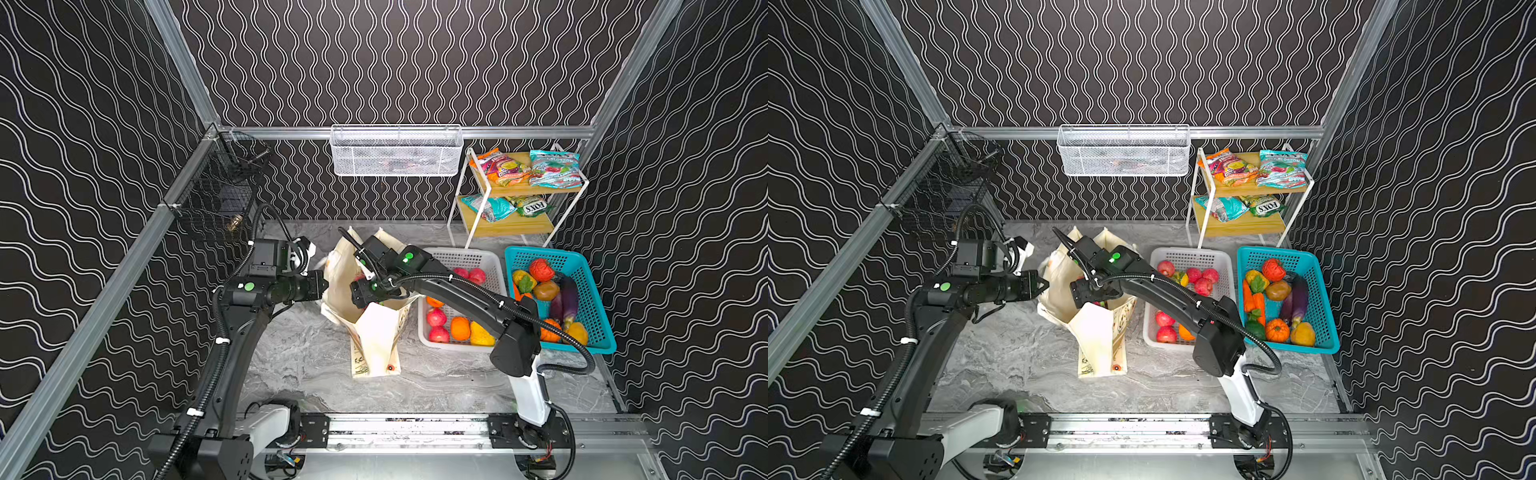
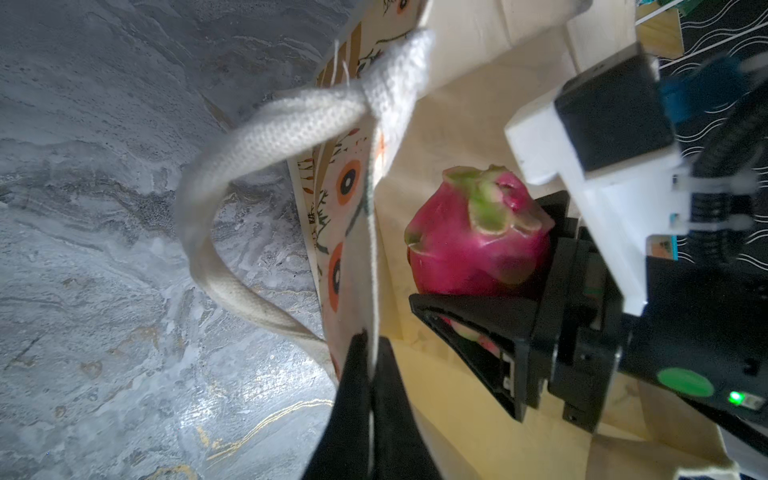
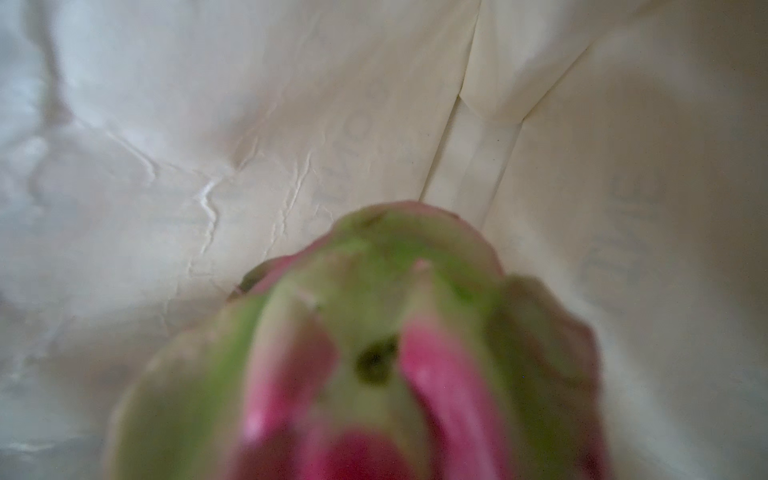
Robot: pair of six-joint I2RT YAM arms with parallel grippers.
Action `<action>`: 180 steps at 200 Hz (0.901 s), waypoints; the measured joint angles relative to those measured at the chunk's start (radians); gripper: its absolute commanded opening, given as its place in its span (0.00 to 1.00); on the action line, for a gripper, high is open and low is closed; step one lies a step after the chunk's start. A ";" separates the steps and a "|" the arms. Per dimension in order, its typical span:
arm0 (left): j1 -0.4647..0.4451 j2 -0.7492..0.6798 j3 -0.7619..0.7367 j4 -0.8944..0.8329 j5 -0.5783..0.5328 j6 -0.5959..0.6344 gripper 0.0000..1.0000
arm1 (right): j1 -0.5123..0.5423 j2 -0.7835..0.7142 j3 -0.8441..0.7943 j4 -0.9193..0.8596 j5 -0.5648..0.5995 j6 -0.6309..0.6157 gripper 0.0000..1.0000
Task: Place the food into the grocery bag and tie it
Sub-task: 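Lower the dragon fruit into the bag opening with the right gripper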
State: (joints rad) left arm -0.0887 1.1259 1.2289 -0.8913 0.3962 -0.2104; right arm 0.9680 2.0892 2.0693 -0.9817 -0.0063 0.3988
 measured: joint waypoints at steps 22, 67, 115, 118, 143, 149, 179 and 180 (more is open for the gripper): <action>0.000 0.004 0.000 0.003 0.000 -0.001 0.00 | 0.006 0.008 -0.025 -0.001 -0.006 -0.014 0.80; 0.000 0.010 0.007 0.010 0.006 -0.020 0.00 | 0.007 0.042 -0.040 -0.002 -0.013 -0.018 0.81; 0.000 0.010 0.011 0.008 0.005 -0.020 0.00 | 0.002 0.096 -0.046 0.000 -0.013 -0.008 0.80; 0.000 0.010 0.011 0.008 0.004 -0.020 0.00 | 0.001 0.100 -0.047 0.000 -0.013 -0.002 0.81; 0.000 0.010 0.011 0.006 0.000 -0.019 0.00 | -0.004 0.113 -0.068 0.011 -0.012 0.016 0.81; 0.000 0.010 0.012 0.006 -0.001 -0.019 0.00 | -0.006 0.113 -0.077 0.016 -0.012 0.025 0.81; 0.001 0.010 0.013 0.006 -0.002 -0.019 0.00 | -0.012 0.116 -0.128 0.041 -0.010 0.039 0.81; 0.001 0.010 0.013 0.006 -0.002 -0.019 0.00 | -0.012 0.116 -0.130 0.042 -0.010 0.040 0.81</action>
State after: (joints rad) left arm -0.0879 1.1355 1.2423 -0.8856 0.3946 -0.2295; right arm 0.9562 2.2047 1.9396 -0.9401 -0.0158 0.4385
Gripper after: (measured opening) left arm 0.054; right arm 0.815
